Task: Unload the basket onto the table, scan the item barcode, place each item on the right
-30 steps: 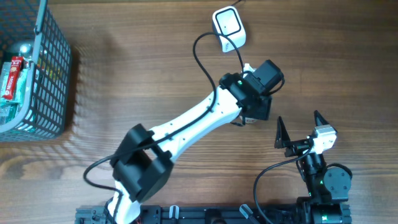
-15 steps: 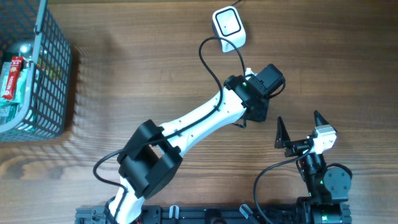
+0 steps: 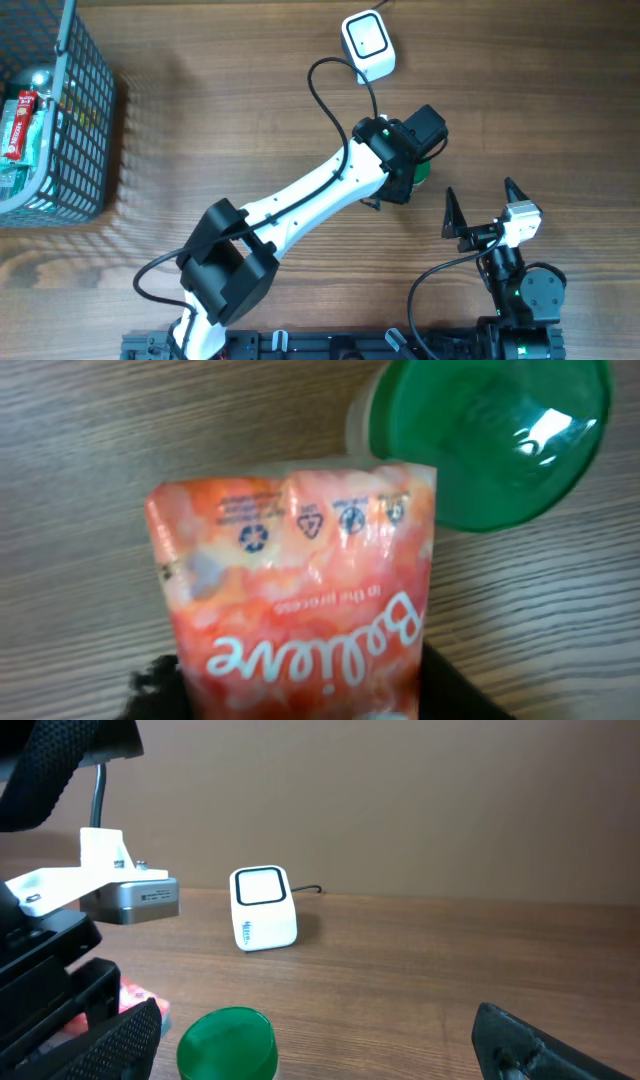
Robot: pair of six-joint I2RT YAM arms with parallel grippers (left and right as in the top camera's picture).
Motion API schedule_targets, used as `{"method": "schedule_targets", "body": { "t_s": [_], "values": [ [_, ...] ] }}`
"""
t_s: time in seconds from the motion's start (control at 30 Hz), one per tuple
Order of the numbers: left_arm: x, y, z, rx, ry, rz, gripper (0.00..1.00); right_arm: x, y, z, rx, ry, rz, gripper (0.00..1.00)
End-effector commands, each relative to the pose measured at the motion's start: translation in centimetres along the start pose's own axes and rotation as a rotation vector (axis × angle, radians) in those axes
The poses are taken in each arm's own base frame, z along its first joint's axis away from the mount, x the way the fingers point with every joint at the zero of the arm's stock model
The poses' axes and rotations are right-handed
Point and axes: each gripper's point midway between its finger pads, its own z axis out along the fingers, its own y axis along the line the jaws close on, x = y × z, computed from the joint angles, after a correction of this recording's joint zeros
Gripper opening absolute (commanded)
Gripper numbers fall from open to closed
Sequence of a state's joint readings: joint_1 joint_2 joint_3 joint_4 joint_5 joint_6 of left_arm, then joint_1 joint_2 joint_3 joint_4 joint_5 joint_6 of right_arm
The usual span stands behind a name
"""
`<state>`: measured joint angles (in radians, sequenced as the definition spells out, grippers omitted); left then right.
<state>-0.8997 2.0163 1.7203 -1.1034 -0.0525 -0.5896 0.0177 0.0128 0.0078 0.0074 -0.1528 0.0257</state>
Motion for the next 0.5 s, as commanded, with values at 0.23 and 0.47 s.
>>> {"method": "schedule_targets", "body": {
  "t_s": [0.23, 0.47],
  "values": [
    [-0.9, 0.2, -0.8, 0.007, -0.044, -0.002, 0.82, 0.0, 0.1, 0.0, -0.003, -0.002, 0.000, 1.00],
    [-4.2, -2.2, -1.3, 0.103, -0.182, -0.009, 0.82, 0.0, 0.1, 0.0, -0.003, -0.002, 0.001, 1.00]
  ]
}}
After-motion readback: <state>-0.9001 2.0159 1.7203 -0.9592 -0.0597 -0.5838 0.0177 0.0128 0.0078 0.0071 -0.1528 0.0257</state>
